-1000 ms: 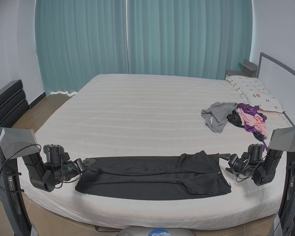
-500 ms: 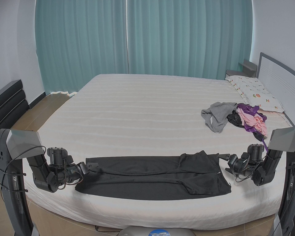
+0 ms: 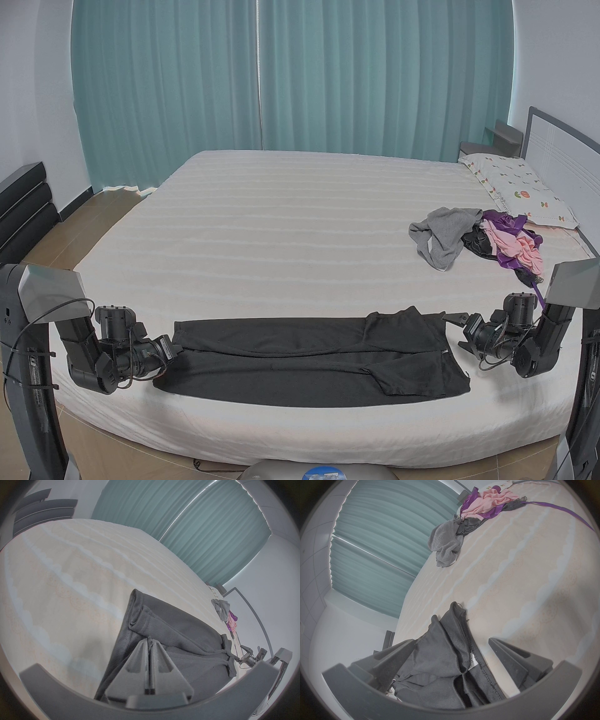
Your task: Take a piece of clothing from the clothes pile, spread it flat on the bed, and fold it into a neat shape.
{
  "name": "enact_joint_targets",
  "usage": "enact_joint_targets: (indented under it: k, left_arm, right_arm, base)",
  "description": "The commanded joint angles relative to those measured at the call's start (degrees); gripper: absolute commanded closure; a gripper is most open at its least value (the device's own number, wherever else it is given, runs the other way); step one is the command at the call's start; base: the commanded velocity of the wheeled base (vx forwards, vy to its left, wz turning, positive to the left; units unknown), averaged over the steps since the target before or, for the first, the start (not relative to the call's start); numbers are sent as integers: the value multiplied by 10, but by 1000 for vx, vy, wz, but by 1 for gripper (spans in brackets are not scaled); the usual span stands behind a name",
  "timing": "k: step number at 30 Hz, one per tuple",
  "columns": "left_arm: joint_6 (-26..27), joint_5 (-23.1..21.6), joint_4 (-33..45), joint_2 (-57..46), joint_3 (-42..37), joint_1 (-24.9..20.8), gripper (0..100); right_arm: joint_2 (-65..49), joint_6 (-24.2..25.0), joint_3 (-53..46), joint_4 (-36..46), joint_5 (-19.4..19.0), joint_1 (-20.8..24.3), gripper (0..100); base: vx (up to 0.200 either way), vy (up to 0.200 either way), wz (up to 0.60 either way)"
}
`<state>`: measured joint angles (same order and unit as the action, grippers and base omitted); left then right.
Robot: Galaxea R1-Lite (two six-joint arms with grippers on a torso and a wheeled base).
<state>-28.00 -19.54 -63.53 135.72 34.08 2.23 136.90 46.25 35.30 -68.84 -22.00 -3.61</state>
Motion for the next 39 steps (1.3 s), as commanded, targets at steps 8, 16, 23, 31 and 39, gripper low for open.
enact_joint_targets:
  k: [8,16,23,31,39]
  left_arm:
    - [-4,7,-5,-6,-7,15,100]
    - [-4,7,-5,-6,-7,14,100]
    - [-5,7,-5,-4,-8,12,100]
    - [-7,7,-5,-3,-7,11,100]
    - [-10,7,-5,-3,-6,11,100]
  right_arm:
    - [-46,-3,-31,0,-11,4,0]
    - [-44,-42,-47,0,-42,19,0]
    - [-18,-113,-50,0,-67,26,0]
    - [18,-166,-31,0,-74,27,0]
    - [18,-170,-30,0,-89,33,0]
  base:
    - [0,0,0]
    - [0,0,0]
    - [0,0,0]
    - [0,0,0]
    - [0,0,0]
